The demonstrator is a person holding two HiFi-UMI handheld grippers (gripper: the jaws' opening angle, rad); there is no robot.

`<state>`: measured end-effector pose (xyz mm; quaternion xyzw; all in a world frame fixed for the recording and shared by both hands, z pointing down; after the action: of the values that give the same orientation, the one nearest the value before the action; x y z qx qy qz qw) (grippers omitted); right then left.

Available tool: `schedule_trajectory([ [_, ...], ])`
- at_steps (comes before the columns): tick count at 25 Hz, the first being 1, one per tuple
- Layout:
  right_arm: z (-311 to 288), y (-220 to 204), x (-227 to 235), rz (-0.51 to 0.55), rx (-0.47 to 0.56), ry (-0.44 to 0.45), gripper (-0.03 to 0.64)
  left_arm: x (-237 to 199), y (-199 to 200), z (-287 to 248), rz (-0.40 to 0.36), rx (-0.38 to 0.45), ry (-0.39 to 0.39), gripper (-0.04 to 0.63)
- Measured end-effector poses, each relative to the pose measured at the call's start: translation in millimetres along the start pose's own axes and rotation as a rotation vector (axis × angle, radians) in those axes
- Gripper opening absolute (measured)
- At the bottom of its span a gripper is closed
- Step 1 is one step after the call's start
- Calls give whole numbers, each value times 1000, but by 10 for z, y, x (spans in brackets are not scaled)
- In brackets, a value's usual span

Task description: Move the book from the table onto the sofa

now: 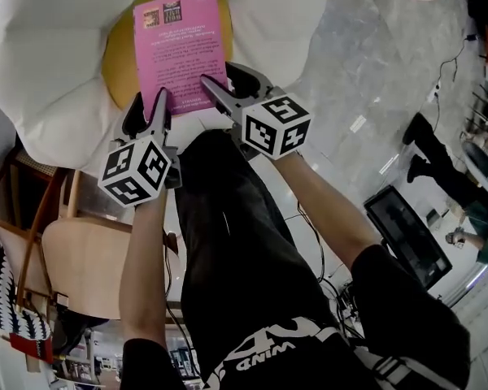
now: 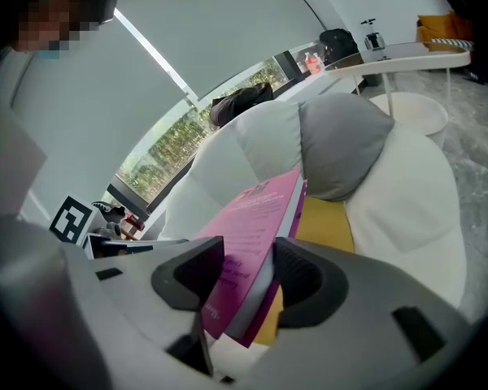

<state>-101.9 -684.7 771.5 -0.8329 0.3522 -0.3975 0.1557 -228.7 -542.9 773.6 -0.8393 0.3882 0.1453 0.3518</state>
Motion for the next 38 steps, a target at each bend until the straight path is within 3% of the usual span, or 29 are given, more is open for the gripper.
schedule_trajectory([
  [26,-807,-424,560,7,-53,-17,190,-579,-343,-782,-13,0,32,221],
  [38,-952,-584,717,29,-125,-67,186,-643,-484,-960,-74,-51,57,217],
])
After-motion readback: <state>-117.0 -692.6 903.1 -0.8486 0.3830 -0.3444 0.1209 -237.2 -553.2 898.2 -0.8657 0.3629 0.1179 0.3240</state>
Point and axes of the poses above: the fingertips, and each gripper's own axes: z backward along the fingers, x to its right, y out of its top, the point moved 7 cm from there along z, backward along the fingers, and after that the axes turned 1 degree about x, right-handed, at the moved point
